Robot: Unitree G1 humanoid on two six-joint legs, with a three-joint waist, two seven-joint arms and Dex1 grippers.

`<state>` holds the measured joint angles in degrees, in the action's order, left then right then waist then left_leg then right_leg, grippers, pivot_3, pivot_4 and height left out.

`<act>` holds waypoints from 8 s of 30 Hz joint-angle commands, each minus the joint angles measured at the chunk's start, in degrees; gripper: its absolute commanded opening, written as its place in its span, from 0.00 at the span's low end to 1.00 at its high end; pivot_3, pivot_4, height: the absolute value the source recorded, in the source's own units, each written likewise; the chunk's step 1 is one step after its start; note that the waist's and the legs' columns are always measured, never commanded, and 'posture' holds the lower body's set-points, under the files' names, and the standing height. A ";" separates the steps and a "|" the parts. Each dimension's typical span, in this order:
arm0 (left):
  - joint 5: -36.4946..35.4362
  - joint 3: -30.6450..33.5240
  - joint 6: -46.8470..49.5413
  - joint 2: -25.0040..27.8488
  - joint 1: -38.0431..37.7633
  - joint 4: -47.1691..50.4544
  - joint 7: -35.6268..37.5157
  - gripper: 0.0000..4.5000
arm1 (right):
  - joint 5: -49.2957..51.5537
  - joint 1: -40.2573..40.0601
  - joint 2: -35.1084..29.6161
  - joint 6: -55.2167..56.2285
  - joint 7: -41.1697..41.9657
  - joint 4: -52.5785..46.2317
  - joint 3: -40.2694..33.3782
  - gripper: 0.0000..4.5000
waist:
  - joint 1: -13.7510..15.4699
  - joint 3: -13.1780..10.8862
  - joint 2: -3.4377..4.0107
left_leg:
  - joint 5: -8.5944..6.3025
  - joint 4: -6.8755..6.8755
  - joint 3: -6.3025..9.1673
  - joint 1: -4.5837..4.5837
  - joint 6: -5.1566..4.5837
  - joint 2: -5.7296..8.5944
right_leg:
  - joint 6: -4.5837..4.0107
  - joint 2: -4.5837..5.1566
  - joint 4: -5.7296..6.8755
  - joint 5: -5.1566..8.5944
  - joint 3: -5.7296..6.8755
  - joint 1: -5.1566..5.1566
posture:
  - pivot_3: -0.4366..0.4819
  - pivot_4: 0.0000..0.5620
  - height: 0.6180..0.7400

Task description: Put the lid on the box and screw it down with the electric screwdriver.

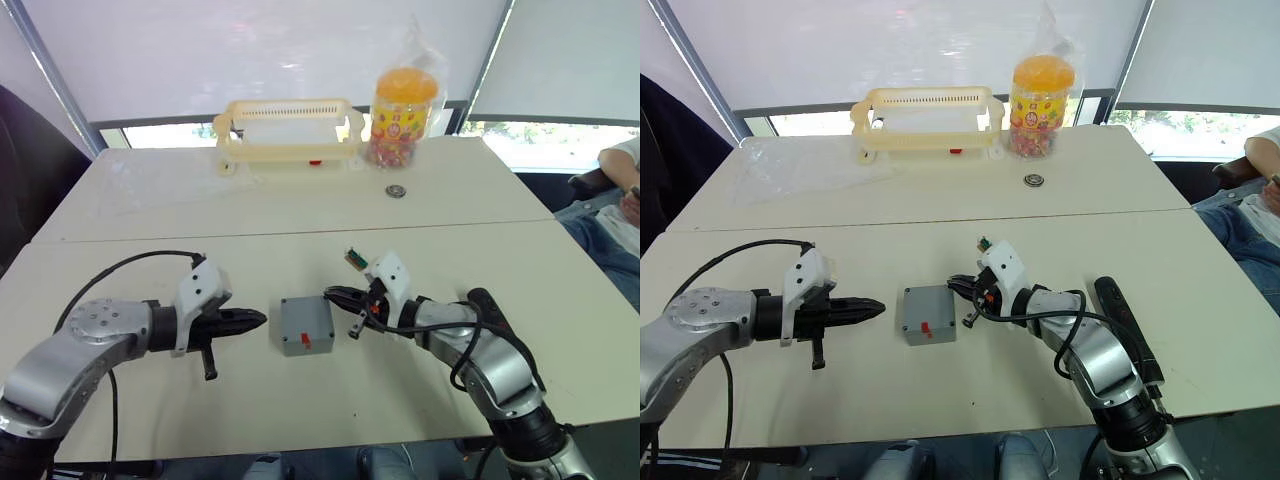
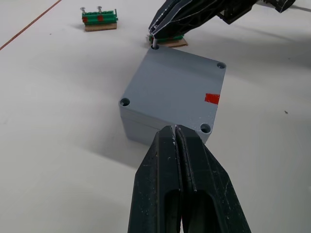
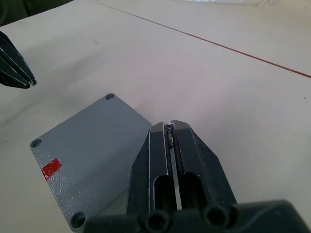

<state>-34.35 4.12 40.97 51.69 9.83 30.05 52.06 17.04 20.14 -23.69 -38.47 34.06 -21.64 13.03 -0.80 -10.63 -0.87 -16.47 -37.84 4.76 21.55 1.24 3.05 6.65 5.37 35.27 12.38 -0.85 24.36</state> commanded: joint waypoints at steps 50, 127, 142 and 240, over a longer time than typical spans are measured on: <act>2.32 -14.19 -7.48 -3.48 13.58 3.70 11.97 0.53 | 27.55 -15.19 -56.29 -52.07 17.38 0.45 -41.76 1.00 | 0.34 -0.19 0.18 | -0.22 -0.17 -0.43 0.06 -0.41 -0.02 | -0.11 0.10 -0.11 0.11 -0.16 -0.03 | 0.48 0.27 1.00; 10.21 -14.55 -8.30 -12.04 17.56 -14.09 4.88 0.55 | 9.59 -3.10 18.59 17.99 -12.85 -5.60 -11.80 0.39 | -0.27 -0.36 0.42 | -0.04 -0.17 -0.17 0.40 -0.08 0.16 | 0.24 -0.01 0.38 -0.11 -0.25 0.54 | 0.48 0.27 1.00; 14.86 -17.62 -12.52 -12.97 15.04 -17.31 6.58 0.55 | 8.93 -5.96 18.48 17.99 -12.68 -5.89 -7.11 0.39 | -0.13 -0.35 0.42 | -0.03 -0.18 -0.17 0.40 -0.07 0.16 | 0.23 -0.01 0.50 -0.10 -0.26 0.60 | 0.48 0.27 1.00; 17.44 -18.24 -9.95 -12.76 10.96 -14.72 6.48 0.55 | -12.32 -9.68 14.53 32.87 -10.74 14.00 1.82 0.39 | -0.11 1.20 0.18 | -0.05 -0.16 -0.09 -0.36 -0.10 0.11 | 0.11 -0.02 0.50 -0.02 -0.21 -0.18 | 0.48 0.27 1.00</act>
<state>-18.02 -12.78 30.47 38.22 21.55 15.33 58.54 6.78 12.37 -8.00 -3.29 23.49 -12.18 14.40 -0.91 -9.43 -0.69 -16.52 -38.00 4.67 21.16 1.14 3.15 6.68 5.35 35.76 12.42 -1.06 24.14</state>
